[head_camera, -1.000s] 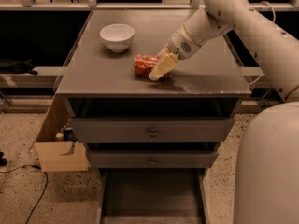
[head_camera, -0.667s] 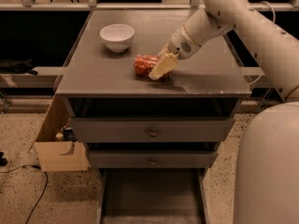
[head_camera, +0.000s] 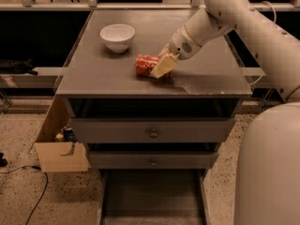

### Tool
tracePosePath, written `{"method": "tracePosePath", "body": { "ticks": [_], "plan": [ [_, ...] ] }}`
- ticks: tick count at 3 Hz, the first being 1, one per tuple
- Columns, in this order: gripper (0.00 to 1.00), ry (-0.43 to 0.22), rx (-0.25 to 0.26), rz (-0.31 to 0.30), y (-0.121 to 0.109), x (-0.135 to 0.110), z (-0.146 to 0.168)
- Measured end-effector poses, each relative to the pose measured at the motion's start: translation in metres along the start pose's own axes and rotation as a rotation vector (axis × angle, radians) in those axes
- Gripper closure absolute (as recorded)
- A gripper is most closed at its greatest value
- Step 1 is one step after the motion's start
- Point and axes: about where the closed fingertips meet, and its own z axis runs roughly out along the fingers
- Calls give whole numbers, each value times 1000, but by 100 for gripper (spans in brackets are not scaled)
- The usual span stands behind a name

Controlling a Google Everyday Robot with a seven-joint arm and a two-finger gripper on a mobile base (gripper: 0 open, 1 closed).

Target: Place coke can into bottom drawer

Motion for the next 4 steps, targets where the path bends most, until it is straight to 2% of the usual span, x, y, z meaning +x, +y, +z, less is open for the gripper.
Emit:
{"method": "tracePosePath", "body": {
  "ticks": [2, 3, 4],
  "plan": [
    [100, -1, 6, 12, 1, 4, -1],
    [100, -14, 21, 64, 16, 21, -11],
    [100, -28, 56, 142, 57, 42, -32]
  ]
}}
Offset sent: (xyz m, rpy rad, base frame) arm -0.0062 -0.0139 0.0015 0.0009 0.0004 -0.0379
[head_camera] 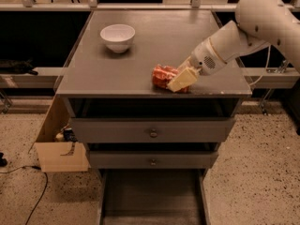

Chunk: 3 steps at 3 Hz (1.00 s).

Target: Place coke can into bottom drawer

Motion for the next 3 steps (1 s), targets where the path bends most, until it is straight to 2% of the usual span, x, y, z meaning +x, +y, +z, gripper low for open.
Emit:
{"method": "tracePosePath", "body": {
  "ticks": [1, 2, 3],
  "plan": [
    [100, 16, -1, 72, 35, 33, -6],
    [100, 21, -5, 102, 51, 47, -7],
    [100, 36, -29, 171, 88, 86, -1]
  ]
}}
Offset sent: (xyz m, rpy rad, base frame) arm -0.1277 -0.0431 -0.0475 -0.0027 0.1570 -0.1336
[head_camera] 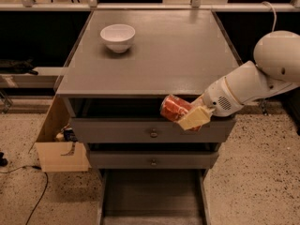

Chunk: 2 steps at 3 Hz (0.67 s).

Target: Place coke can into bottom drawer

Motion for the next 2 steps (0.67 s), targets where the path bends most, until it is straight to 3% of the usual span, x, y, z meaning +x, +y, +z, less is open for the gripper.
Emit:
{"method": "tracePosePath", "body": {
  "ticks": [1, 2],
  "plan": [
    [100, 3, 8, -19, -5, -9, 2],
    [100, 11, 27, 0, -36, -24, 4]
  ]
}}
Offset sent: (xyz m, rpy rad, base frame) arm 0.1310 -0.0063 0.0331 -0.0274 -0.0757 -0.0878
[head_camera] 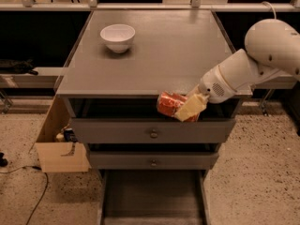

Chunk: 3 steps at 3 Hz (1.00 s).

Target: Place coke can into bottom drawer

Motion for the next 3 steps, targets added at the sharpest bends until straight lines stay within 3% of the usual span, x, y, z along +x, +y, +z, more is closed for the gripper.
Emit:
{"method": "tracePosePath", "body": {
  "ticks": [2, 3],
  "plan": [
    [100, 13, -24, 72, 19, 51, 15],
    [100, 11, -28, 77, 19, 53, 17]
  ]
}}
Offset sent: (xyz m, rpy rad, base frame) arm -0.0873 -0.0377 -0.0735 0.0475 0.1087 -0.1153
